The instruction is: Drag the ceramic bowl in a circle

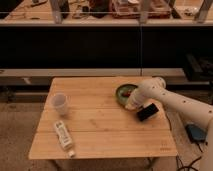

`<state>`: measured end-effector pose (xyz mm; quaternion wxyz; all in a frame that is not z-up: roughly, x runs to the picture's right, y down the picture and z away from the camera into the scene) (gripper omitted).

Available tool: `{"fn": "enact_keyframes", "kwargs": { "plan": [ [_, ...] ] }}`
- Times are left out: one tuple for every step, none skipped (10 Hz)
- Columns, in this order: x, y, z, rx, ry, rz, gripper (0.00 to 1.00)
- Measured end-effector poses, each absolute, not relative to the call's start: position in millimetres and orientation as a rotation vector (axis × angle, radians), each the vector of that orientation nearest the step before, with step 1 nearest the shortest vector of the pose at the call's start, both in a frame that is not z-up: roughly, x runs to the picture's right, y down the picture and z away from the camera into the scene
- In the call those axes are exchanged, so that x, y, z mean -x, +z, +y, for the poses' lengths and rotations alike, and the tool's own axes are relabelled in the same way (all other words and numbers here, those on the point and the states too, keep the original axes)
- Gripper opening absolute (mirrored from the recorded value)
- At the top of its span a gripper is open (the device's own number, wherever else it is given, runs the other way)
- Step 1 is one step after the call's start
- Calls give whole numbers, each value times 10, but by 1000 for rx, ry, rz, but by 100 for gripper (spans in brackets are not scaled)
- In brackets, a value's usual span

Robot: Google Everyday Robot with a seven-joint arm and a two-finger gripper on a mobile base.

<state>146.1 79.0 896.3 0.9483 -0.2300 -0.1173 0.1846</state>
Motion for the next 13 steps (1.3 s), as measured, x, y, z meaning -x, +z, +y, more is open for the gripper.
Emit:
{"fn": "enact_keyframes", "kwargs": {
  "plan": [
    [-1400,9085,649,455,352,-249,7],
    [-1268,9244,492,446,321,-265,7],
    [-1131,9352,382,442,298,-282,7],
    [-992,9429,292,440,275,-298,7],
    [-793,9503,192,439,241,-317,7],
    [-614,9537,135,441,209,-330,7],
    [-439,9542,121,448,181,-343,7],
    [-141,9496,146,462,133,-370,7],
    [108,9399,201,474,91,-401,7],
    [318,9276,264,482,49,-435,7],
    [487,9156,334,488,15,-467,7],
    [688,8957,491,503,-33,-516,7],
    [784,8822,613,515,-57,-547,7]
  ]
}}
